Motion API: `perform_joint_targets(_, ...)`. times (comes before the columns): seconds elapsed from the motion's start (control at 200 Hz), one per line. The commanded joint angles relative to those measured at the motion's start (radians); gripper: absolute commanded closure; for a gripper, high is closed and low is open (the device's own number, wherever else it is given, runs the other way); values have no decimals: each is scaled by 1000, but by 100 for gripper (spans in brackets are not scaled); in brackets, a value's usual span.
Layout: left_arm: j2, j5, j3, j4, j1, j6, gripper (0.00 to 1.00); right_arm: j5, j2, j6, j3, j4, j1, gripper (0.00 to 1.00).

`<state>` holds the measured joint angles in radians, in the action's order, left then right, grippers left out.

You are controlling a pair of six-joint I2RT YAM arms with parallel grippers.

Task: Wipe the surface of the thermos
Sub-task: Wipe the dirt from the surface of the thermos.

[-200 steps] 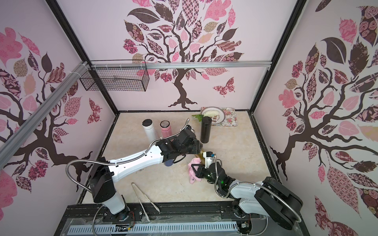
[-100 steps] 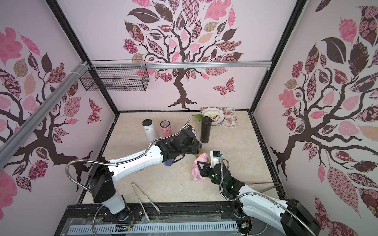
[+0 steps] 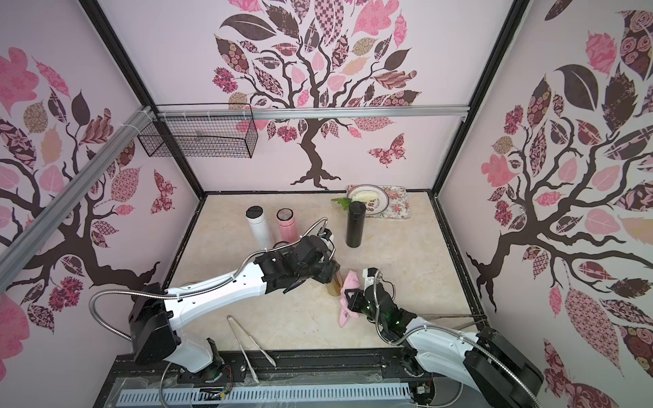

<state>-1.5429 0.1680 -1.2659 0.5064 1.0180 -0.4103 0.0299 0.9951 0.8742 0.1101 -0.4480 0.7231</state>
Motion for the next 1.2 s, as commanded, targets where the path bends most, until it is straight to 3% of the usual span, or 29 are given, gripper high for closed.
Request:
perform_joint_targets(0.0, 71, -53, 35, -59, 14, 100, 100, -35, -43, -14, 65, -12, -49, 100)
perform_joint_targets(0.18, 118, -106, 92, -66, 14, 209, 100, -364, -64, 18, 141, -200, -202, 100)
perform_joint_targets(0.345, 133, -129, 135, -88, 16, 289, 100, -623, 60, 149, 261, -455, -229, 100)
perform_joint_targets(0.49, 153, -58, 195, -174, 20, 324, 100, -726, 190, 356, 254, -768, -231, 100)
perform_joint_targets(0.57, 154, -13, 214, -205, 20, 332, 100, -746, 234, 398, 209, -826, -230, 100)
perform_joint_targets(0.83, 165, -24, 260, -278, 21, 353, 100, -686, 281, 220, 39, -599, -228, 100)
perform_joint_targets(0.955, 169, -80, 274, -310, 21, 353, 100, -606, 329, 58, 99, -259, -228, 100)
perform_joint_targets(1.08, 165, -158, 281, -332, 20, 372, 100, -549, 349, -16, 160, -145, -228, 100)
perform_joint_targets(1.195, 170, -225, 301, -366, 24, 381, 100, -596, 330, -49, 249, -139, -233, 100)
